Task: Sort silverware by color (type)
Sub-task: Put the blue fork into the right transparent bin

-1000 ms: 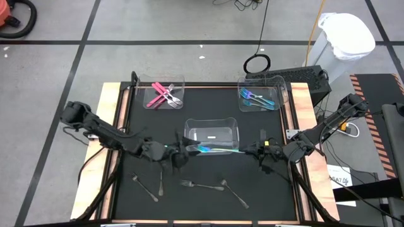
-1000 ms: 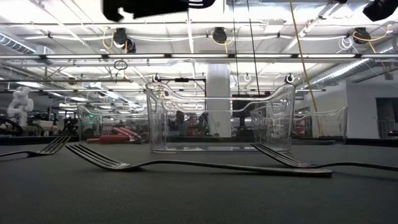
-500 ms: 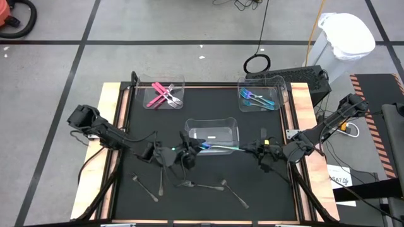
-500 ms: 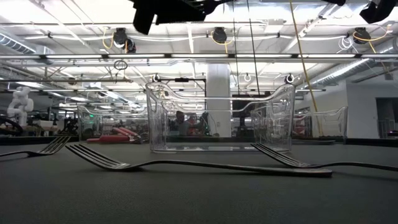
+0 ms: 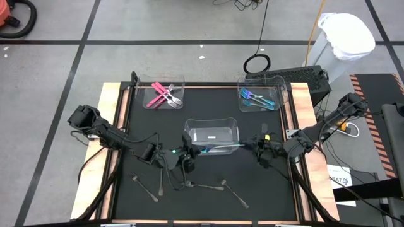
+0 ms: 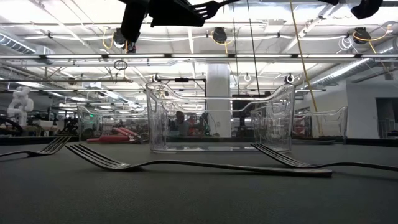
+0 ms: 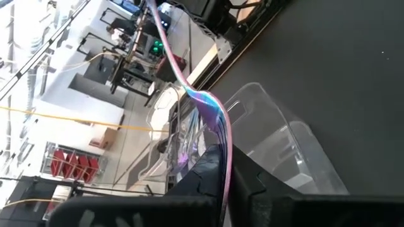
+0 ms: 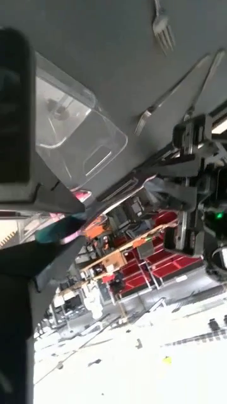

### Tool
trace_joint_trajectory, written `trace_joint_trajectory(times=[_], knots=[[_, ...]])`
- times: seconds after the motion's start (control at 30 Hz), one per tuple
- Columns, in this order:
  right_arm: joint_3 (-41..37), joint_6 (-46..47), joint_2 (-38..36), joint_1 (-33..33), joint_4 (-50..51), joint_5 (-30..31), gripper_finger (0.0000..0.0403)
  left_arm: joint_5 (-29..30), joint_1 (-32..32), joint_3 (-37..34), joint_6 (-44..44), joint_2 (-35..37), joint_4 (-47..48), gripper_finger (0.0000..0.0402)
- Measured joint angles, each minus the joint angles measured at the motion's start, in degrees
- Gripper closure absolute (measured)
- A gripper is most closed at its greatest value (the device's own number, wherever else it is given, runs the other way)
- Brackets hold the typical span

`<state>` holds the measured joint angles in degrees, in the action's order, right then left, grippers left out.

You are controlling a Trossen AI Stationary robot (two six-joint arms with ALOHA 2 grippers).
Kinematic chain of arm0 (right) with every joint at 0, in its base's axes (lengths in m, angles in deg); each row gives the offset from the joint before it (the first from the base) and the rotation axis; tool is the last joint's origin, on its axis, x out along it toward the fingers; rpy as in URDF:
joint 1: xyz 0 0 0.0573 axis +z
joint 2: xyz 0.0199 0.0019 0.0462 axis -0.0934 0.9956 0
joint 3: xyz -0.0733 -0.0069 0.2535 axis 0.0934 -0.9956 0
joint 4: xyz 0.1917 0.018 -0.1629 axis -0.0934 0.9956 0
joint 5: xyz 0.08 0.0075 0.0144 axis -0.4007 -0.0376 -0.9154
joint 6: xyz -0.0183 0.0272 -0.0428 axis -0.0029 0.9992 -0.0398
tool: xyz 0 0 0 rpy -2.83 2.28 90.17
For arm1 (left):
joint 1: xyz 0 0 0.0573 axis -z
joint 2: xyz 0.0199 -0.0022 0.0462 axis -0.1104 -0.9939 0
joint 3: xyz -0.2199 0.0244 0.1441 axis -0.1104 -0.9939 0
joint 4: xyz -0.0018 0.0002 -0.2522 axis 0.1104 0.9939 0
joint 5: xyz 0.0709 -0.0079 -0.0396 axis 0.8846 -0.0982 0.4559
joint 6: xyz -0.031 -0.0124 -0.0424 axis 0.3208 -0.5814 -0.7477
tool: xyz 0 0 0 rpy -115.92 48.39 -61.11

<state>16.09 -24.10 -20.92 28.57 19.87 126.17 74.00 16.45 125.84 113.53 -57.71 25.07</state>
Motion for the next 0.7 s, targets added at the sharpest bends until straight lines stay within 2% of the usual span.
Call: trace_joint_trajectory(times=[0.07, 0.2, 0.37, 0.5, 0.7], knots=[[0.00, 0.60, -0.02, 0.00, -0.10, 0.61, 0.0322, 0.17, 0.00, 0.00, -0.18, 0.00, -0.04, 0.0398], [-0.02, 2.10, 0.02, 0.06, 0.66, 6.21, 0.0282, 1.70, -0.06, 0.02, -0.38, 0.04, 0.55, 0.0399], [-0.02, 3.62, 0.28, 0.10, 2.13, 12.45, 0.0246, 6.89, -0.26, 0.11, -0.66, 0.11, 2.94, 0.0400], [-0.09, 4.02, 2.16, 0.19, 1.92, 16.00, 0.0235, 13.67, -0.48, 0.22, -1.33, 0.40, 3.01, 0.0401], [3.50, 3.33, 8.18, 0.18, 1.78, 24.74, 0.0234, 14.95, -0.50, 0.22, -4.05, 2.14, 7.62, 0.0401]])
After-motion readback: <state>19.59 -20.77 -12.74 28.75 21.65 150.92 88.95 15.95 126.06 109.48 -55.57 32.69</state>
